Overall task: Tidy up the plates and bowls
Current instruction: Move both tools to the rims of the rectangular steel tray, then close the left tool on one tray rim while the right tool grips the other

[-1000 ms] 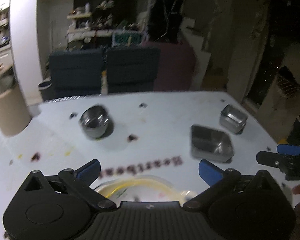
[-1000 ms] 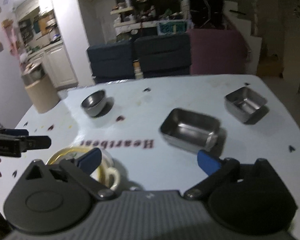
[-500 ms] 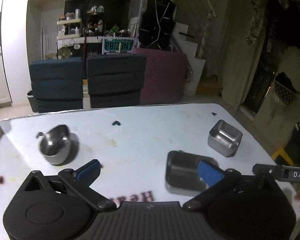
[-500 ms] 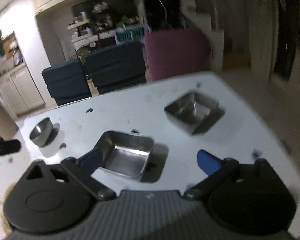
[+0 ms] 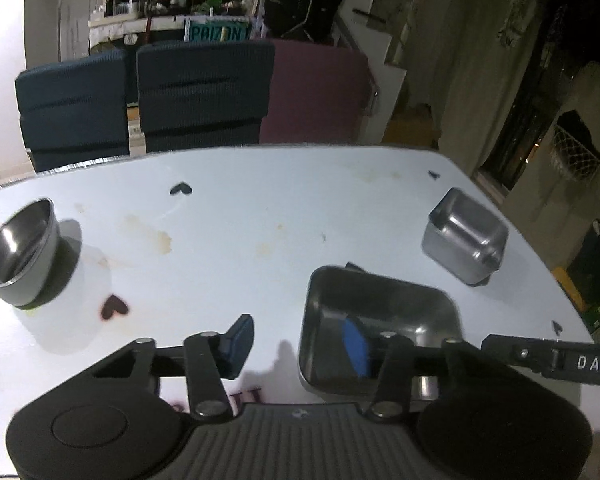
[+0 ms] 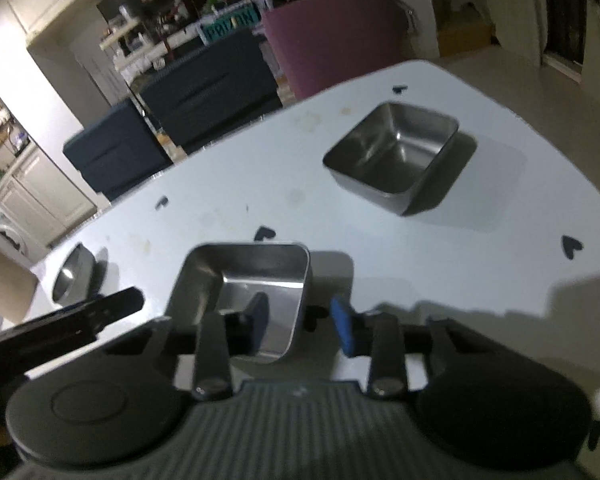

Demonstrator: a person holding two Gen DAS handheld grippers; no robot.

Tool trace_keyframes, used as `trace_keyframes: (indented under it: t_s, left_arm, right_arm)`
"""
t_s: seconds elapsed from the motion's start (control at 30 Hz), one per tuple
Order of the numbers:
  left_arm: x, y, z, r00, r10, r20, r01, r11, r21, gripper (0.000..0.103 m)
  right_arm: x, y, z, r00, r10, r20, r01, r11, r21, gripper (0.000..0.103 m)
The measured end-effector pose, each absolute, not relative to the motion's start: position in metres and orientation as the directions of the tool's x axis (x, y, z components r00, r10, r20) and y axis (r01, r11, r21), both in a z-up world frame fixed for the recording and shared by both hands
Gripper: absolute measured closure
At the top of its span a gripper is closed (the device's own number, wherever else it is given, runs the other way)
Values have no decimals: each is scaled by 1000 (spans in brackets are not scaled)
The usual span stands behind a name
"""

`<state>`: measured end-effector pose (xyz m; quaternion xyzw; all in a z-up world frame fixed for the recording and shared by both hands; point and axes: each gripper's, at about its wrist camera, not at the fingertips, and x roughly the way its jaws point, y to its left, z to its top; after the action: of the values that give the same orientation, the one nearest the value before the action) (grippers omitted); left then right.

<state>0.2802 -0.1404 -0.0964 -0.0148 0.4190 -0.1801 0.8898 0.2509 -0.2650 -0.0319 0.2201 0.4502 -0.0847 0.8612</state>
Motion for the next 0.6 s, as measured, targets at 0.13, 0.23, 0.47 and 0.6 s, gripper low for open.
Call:
trace_keyframes:
  t_s: [0.13,0.23,0.47,0.6]
  left_arm:
    - [296,-139,-112,547,-351,-760,282,932,-227,72]
    - [302,-140,-120,540,-353,-764,289,930,-225,83]
    - [303,-143,-126,505,-379,-776,309,918,-248,100]
    - [293,-142,-119,490,-400,-775,308,911,-275,102]
  right_arm:
    - [266,-260,-48,538,28,-843,355,899,256,68]
    - [274,-259,-55,512,44,-858,367,891,266,80]
    - [289,-250,-63,500,22,-866,329,920,213,95]
    - [288,-250,-60,499,7,-867,324,926,194,97]
